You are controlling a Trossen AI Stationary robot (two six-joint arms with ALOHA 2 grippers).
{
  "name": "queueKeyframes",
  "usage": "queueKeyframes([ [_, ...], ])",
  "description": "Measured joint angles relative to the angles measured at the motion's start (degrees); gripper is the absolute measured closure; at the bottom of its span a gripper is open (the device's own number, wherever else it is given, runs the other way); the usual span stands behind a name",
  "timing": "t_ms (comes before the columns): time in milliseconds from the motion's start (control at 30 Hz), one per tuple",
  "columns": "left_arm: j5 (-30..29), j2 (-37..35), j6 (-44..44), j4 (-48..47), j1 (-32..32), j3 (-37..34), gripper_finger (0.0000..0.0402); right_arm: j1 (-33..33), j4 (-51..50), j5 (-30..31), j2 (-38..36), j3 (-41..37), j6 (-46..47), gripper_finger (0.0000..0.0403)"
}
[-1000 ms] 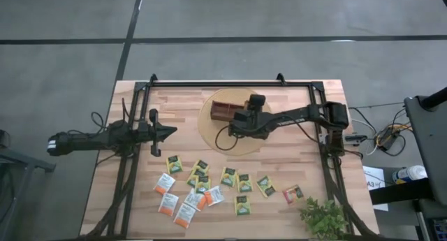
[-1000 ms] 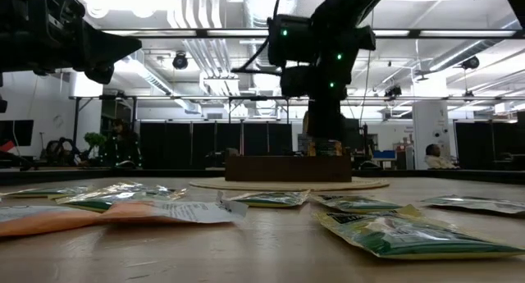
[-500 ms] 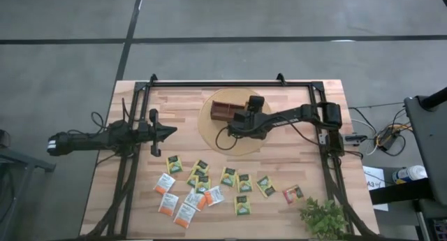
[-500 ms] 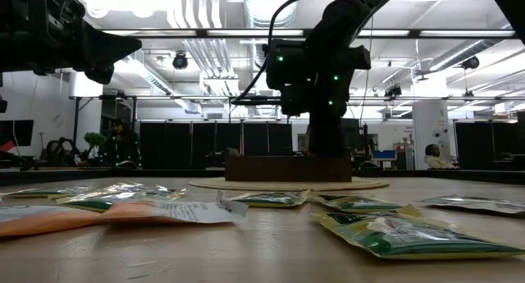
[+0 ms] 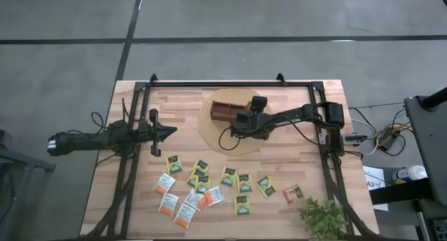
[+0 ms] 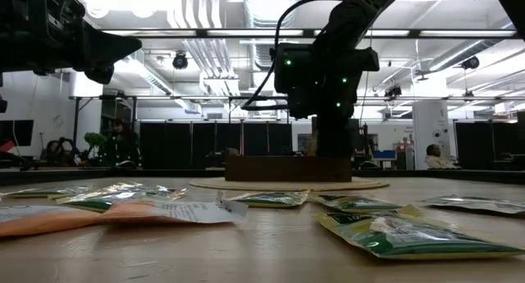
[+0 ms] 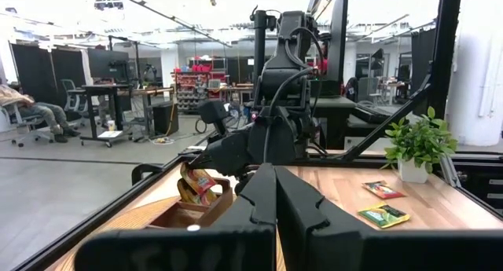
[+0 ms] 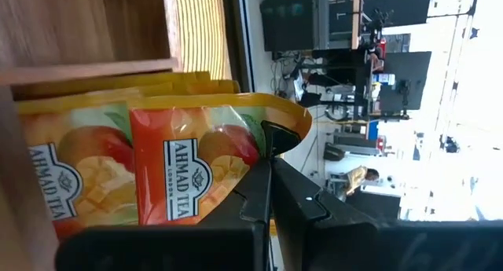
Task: Pick & Place Tea
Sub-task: Put the left orange tea bag into the right section of wooden organizer
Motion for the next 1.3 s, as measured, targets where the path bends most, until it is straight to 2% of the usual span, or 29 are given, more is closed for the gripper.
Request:
queueKeyframes([
  [300,-0.02,0.0,-0.02,0.0,-0.01,0.0,0.0402,-0.06,2.32,-0.81,-0.02,-0.16,-0.76,0.0393],
  [867,-0.02,0.0,0.0,0.02,0.0,0.0,0.0402,-0.52,2.32,-1.65,-0.02,-1.07,-1.93,0.0325],
  [1300,-0.01,0.0,-0.01,0.01,-0.01,0.0,0.0402,-0.46,2.32,-1.91,-0.02,-1.07,-8.9,0.0307],
])
